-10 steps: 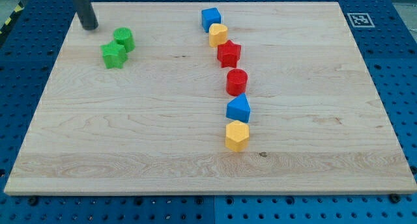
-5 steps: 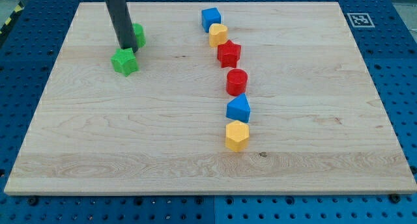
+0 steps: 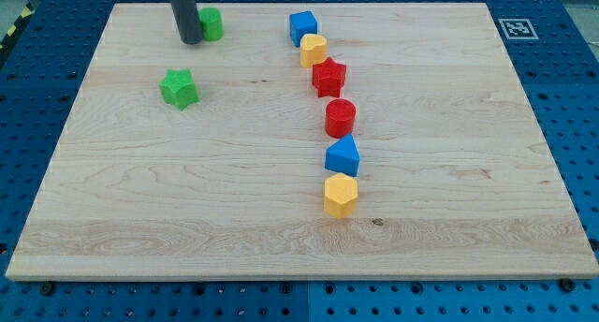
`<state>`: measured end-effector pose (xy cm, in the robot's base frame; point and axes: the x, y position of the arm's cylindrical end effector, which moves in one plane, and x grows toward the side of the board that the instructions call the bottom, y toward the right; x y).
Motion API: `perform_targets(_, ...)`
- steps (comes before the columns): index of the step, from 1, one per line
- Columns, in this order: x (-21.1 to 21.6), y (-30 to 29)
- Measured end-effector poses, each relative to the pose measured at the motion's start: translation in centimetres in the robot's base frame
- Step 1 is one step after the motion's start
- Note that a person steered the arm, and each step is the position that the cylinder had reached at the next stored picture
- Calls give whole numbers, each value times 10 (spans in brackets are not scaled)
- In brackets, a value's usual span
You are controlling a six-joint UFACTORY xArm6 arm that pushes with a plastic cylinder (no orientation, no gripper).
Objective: Place the green circle at the top side of the blue cube
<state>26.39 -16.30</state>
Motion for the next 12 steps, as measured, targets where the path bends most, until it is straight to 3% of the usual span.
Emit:
perform_targets(5,-63,24)
perform_targets(8,-34,13)
perform_targets(12,-53,102)
